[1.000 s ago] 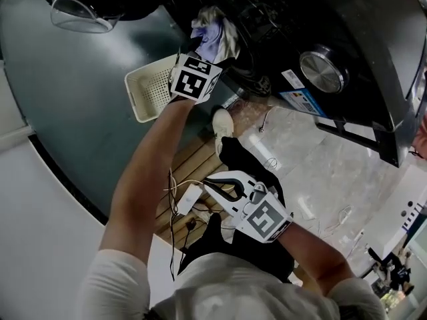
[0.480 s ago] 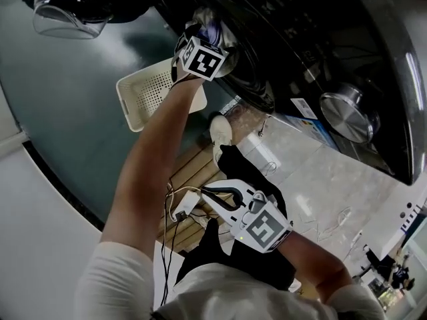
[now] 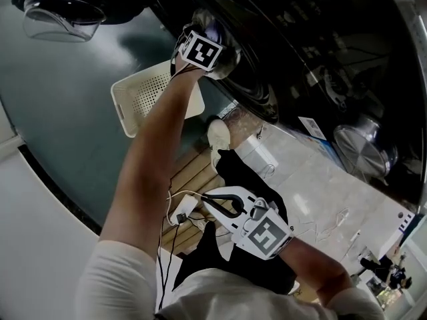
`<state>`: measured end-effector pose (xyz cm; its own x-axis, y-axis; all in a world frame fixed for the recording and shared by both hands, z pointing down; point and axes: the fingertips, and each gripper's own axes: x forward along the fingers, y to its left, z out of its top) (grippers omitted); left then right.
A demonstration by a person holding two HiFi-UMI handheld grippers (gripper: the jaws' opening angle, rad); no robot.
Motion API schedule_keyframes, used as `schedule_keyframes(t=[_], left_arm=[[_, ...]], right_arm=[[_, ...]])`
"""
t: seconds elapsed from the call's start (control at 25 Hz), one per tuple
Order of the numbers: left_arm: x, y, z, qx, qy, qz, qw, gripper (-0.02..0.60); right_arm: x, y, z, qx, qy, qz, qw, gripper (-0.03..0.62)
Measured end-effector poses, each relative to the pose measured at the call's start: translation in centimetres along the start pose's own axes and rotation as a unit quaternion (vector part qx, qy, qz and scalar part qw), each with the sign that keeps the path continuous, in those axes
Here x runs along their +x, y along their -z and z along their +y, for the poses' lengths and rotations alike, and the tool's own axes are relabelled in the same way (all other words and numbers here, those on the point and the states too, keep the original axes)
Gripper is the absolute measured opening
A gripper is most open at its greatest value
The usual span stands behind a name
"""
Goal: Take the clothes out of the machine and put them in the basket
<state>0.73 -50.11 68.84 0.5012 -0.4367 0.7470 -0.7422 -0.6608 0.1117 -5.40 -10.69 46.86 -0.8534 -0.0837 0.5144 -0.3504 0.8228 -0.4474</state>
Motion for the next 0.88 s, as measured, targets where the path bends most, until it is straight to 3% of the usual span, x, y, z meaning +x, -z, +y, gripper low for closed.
schedule_keyframes(t=[0.2, 0.36, 0.52, 0.88], left_arm=[[0.5, 0.3, 0.3, -0.013, -0.002, -0.012, 0.9998, 0.502], [0.6, 1.5, -0.7, -0.058, 0.021, -0.006, 0.9981, 0.354], [0.1, 1.2, -0.8, -0.062, 0.023, -0.008, 0.9978, 0.283], [-3.2, 0.3, -1.2, -0.091, 0.026, -0.067, 0.9933, 0.222]], right_arm=[[0.4, -0.3, -0.4, -0.003, -0.002, -0.002, 1.0, 0.012], [0.4, -0.2, -0.5, 0.003, -0.002, -0.003, 1.0, 0.012], [0.6, -0.6, -0.2, 0.003, -0.006, -0.01, 1.0, 0.012], [0.6, -0.5, 0.6, 0.003, -0.003, -0.015, 1.0, 0.012]])
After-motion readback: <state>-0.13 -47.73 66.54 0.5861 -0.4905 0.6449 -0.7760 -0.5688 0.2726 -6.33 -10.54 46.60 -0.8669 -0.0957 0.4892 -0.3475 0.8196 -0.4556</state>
